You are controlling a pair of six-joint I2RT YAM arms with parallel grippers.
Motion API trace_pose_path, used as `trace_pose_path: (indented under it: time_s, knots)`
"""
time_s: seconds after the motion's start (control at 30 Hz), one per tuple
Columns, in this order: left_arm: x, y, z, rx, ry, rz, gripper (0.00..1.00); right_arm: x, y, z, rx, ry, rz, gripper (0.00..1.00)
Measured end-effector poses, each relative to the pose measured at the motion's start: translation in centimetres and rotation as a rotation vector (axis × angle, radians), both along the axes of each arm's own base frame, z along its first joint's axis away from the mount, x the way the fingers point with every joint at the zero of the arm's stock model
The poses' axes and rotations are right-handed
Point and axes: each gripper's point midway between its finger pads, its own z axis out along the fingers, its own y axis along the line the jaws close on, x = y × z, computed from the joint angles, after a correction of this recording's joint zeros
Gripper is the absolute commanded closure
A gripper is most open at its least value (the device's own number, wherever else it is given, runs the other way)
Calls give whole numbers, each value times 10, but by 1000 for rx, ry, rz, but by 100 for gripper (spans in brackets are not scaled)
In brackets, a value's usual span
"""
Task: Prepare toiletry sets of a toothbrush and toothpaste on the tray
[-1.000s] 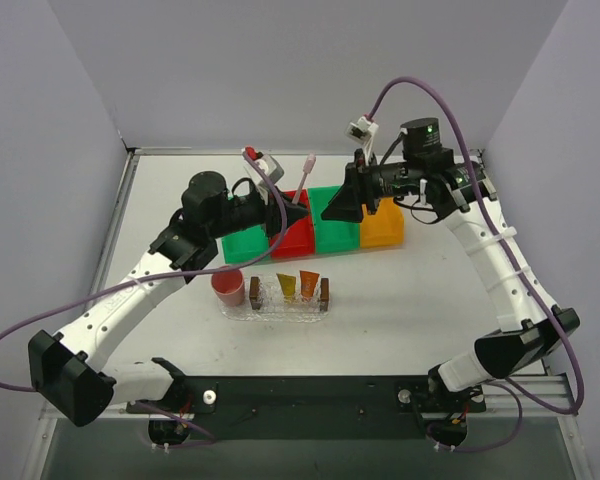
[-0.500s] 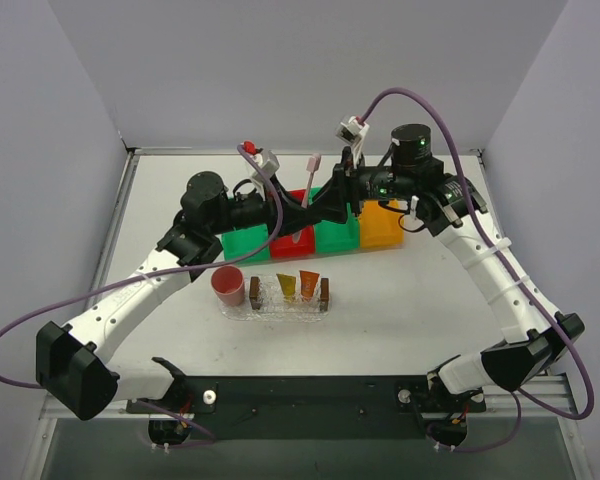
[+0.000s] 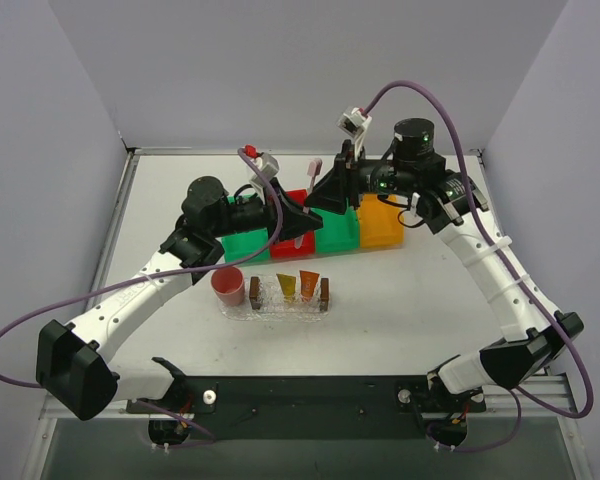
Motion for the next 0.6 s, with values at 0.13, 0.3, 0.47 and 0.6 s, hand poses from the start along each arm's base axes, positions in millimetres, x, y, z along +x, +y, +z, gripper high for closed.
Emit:
trace_pose_path:
  time_s: [0.13, 0.3, 0.47, 0.6]
  knots:
    - [0, 0, 1, -5, 3, -2, 100, 0, 3, -2, 0, 9, 4, 68]
    - [-1, 0, 4, -16, 5, -3, 100, -2, 5, -1, 5, 10, 9, 73]
    - [0, 0, 5, -22, 4, 0, 100, -5, 9, -1, 8, 21, 21, 84]
    - [1, 0, 5, -24, 9, 7, 98, -6, 14, -3, 8, 28, 34, 96]
